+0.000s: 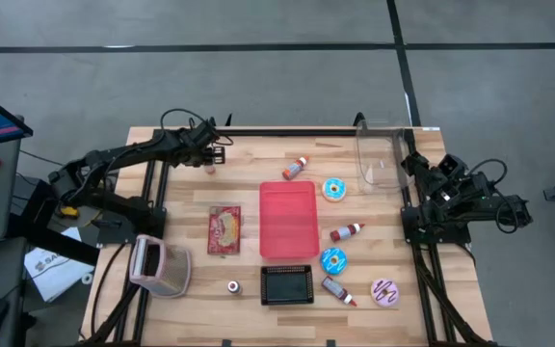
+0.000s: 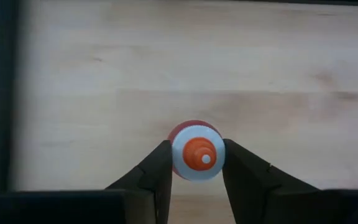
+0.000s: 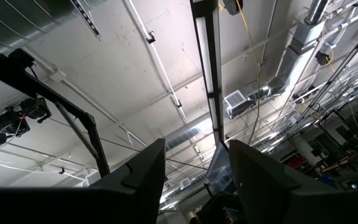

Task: Pick & Place Food Item
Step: Put the left orange food coloring bottle into the transparent bin

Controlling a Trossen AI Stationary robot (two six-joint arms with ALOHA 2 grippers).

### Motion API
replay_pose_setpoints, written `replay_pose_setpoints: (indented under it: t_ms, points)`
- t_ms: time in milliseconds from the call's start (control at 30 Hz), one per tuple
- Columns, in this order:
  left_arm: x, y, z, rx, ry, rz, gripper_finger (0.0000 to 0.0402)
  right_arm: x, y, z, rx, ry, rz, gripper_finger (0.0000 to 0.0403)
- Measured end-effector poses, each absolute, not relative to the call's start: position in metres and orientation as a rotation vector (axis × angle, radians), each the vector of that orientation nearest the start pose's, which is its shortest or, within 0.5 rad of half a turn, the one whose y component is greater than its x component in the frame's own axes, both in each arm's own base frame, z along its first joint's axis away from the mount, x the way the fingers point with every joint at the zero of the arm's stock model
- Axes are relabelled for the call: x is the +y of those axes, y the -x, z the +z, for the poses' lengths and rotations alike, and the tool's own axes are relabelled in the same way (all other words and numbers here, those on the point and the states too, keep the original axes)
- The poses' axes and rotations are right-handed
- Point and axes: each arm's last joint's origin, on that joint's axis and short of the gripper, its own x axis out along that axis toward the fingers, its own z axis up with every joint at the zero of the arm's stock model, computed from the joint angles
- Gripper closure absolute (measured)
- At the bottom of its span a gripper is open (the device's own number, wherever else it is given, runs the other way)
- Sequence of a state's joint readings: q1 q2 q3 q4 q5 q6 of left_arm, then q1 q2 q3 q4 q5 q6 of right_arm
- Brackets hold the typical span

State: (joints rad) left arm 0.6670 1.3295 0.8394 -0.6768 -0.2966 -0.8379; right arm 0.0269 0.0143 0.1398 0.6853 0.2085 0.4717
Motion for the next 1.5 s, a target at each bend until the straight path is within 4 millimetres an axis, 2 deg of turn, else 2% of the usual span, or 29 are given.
replay_pose_setpoints:
  t_ms: [100, 200, 333, 467, 600, 767, 900, 1000, 1067, 1233, 1333, 1433, 1500]
  points:
    - [0.15, -0.189, 0.225, 0.652, 0.943, 1.16, 0.0293, -0.004, -0.061, 0.267, -0.815, -0.528, 0.013, 0.0233]
    - [0.142, -0.195, 0.248, 0.479, 0.975, 0.993, 0.0293, -0.004, -0.064, 0.276, -0.788, -0.477, -0.01, 0.0233]
    - [0.127, -0.203, 0.28, 0.262, 1.0, 0.761, 0.0293, -0.002, -0.076, 0.296, -0.693, -0.355, -0.018, 0.0233]
    - [0.109, -0.218, 0.299, 0.124, 0.993, 0.566, 0.0293, 0.001, -0.096, 0.322, -0.51, -0.227, -0.068, 0.0233]
    - [0.092, -0.237, 0.305, 0.04, 0.973, 0.484, 0.0293, 0.002, -0.118, 0.351, -0.252, -0.137, -0.157, 0.0233]
    - [0.076, -0.262, 0.294, 0.015, 0.93, 0.505, 0.0293, 0.006, -0.144, 0.394, 0.033, -0.014, -0.22, 0.0225]
    - [0.065, -0.276, 0.287, 0.013, 0.855, 0.509, 0.0293, 0.009, -0.167, 0.418, 0.256, 0.073, -0.297, 0.0191]
    - [0.058, -0.282, 0.292, -0.051, 0.804, 0.47, 0.0293, 0.011, -0.18, 0.43, 0.36, 0.112, -0.328, 0.0157]
    - [0.055, -0.284, 0.296, -0.083, 0.783, 0.444, 0.0293, 0.012, -0.192, 0.431, 0.421, 0.13, -0.332, 0.0138]
    - [0.049, -0.286, 0.306, -0.1, 0.736, 0.41, 0.0293, 0.011, -0.225, 0.419, 0.522, 0.146, -0.343, 0.0111]
    - [0.045, -0.289, 0.319, -0.125, 0.703, 0.381, 0.0293, 0.007, -0.246, 0.405, 0.582, 0.158, -0.352, 0.0104]
    - [0.045, -0.289, 0.323, -0.12, 0.685, 0.376, 0.0293, 0.007, -0.266, 0.392, 0.619, 0.179, -0.336, 0.0099]
    - [0.045, -0.289, 0.324, -0.118, 0.678, 0.373, 0.0293, 0.006, -0.274, 0.394, 0.591, 0.167, -0.327, 0.0097]
